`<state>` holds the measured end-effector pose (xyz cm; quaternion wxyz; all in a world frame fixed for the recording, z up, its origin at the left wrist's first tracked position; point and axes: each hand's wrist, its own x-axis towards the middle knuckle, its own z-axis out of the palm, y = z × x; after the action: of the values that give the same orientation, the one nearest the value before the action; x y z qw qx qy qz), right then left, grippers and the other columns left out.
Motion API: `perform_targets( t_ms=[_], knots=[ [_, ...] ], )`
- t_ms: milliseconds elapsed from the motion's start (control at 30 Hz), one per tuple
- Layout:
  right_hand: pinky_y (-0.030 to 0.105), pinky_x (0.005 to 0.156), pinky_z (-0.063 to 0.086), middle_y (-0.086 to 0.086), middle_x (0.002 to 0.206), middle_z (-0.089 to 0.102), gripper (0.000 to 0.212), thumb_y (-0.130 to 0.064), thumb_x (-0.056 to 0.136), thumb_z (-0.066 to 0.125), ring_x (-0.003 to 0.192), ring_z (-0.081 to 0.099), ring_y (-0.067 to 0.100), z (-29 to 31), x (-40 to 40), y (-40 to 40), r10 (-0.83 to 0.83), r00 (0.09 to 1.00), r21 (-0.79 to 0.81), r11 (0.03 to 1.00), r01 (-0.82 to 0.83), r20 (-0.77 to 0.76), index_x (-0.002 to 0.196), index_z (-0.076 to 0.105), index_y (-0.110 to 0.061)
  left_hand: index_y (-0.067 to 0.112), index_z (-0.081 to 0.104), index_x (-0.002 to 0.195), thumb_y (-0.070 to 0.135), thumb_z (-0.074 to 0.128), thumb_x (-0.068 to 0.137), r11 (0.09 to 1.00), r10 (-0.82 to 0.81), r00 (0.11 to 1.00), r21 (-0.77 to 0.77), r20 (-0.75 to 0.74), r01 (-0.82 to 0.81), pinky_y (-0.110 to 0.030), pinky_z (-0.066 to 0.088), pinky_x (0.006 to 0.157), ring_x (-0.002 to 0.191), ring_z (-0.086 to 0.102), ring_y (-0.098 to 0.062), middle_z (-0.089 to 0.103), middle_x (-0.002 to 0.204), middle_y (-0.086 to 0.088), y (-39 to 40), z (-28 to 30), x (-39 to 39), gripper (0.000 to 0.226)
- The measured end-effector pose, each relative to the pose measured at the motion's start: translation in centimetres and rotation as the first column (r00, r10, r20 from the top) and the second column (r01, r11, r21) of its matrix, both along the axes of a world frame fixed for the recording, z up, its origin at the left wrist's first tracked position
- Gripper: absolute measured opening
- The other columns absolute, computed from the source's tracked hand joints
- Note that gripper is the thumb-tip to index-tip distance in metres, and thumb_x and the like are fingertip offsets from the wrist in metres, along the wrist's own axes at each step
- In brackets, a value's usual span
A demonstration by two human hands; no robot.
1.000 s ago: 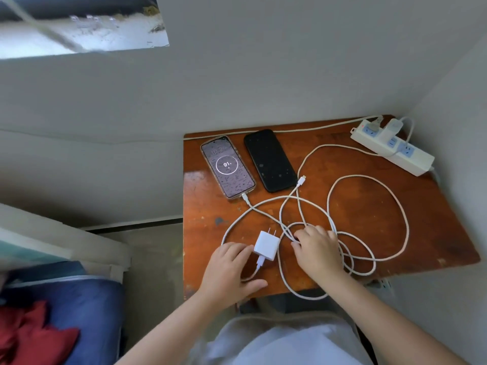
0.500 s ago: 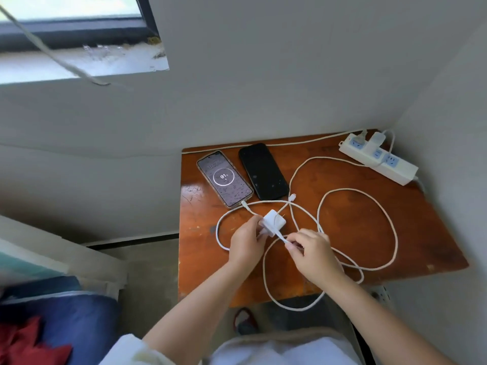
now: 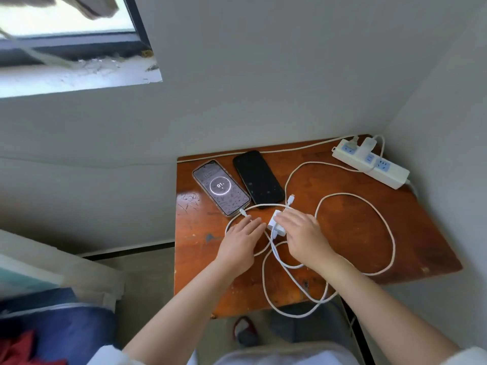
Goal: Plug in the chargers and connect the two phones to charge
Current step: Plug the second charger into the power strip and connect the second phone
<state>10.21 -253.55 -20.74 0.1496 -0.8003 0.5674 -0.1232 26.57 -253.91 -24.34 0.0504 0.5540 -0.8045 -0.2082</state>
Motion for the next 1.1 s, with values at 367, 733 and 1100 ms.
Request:
perform_targets(
  t_ms=[367,733,1100],
  knots=[
    [0.043,0.109,0.021,-0.001,0.131,0.056,0.039,-0.04,0.093,0.044,0.124,0.044,0.014,-1.2,-1.6,-2.8,0.081,0.924,0.028,0.997,-0.076,-0.373,0.123,0.055,-0.018,0.016,0.052,0.118,0.01,0.039,0.089,0.996,-0.042,0.98,-0.064,0.193,0.055,-0.033,0.025,0.106,0.121,0.039,-0.023,0.054,0.124,-0.004,0.2,0.5,2.7,0.033],
    [0.035,0.085,0.042,0.008,0.115,0.063,0.025,-0.02,0.092,0.054,0.107,0.054,0.024,-1.1,-3.3,-4.0,-0.197,0.914,-0.136,0.978,0.158,-0.355,0.113,0.061,-0.01,0.017,0.042,0.129,0.017,0.037,0.09,0.996,-0.085,0.978,-0.01,0.193,0.088,-0.033,0.022,0.11,0.127,0.036,-0.023,0.047,0.133,-0.005,1.7,0.1,6.1,0.039],
    [0.042,0.074,0.053,0.001,0.062,0.068,0.014,-0.01,0.058,0.082,0.063,0.065,0.018,1.5,-4.6,-0.2,0.113,0.918,-0.144,0.973,-0.18,-0.381,0.062,0.069,-0.014,0.016,0.046,0.125,0.029,0.033,0.093,0.997,-0.043,0.988,-0.058,0.147,0.052,-0.032,0.02,0.109,0.126,0.036,-0.02,0.048,0.133,-0.002,1.1,-0.2,3.9,0.037]
  ],
)
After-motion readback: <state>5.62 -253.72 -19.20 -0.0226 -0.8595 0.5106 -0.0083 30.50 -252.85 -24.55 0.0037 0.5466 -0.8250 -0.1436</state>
